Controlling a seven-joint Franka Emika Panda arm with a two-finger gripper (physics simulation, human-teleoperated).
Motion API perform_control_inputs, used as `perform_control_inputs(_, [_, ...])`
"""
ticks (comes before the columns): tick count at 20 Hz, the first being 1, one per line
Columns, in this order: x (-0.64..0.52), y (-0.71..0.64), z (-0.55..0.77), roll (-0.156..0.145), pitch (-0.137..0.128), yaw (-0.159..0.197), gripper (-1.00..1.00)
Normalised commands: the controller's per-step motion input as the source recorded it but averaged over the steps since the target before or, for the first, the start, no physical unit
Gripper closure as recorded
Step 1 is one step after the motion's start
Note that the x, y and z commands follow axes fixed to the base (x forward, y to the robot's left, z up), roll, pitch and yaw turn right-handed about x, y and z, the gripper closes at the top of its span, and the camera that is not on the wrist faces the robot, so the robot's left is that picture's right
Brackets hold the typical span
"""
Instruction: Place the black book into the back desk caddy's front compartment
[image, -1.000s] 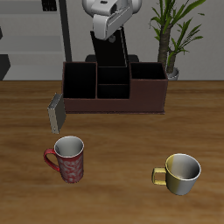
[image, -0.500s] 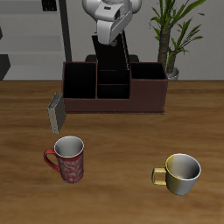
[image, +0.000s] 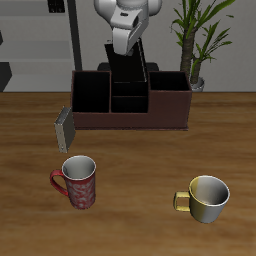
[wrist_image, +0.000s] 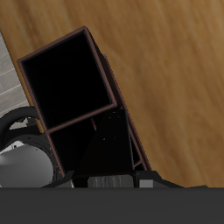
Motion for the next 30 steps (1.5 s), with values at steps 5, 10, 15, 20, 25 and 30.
perform_control_inputs(5, [0.00, 0.07, 0.04, 0.002, -0.009, -0.018, 1.00])
perform_control_inputs(10, [-0.01, 0.07, -0.04, 0.001, 0.006, -0.020, 1.00])
perform_control_inputs(15, [0.05, 0.13, -0.05, 0.019, 0.017, -0.014, 1.00])
perform_control_inputs(20, [-0.01, 0.01, -0.21, 0.004, 0.031, 0.039, 1.00])
perform_control_inputs(25, [-0.12, 0.00, -0.07, 0.003, 0.014, 0.097, 1.00])
perform_control_inputs(30, [-0.15, -0.06, 0.06, 0.000, 0.011, 0.085, 1.00])
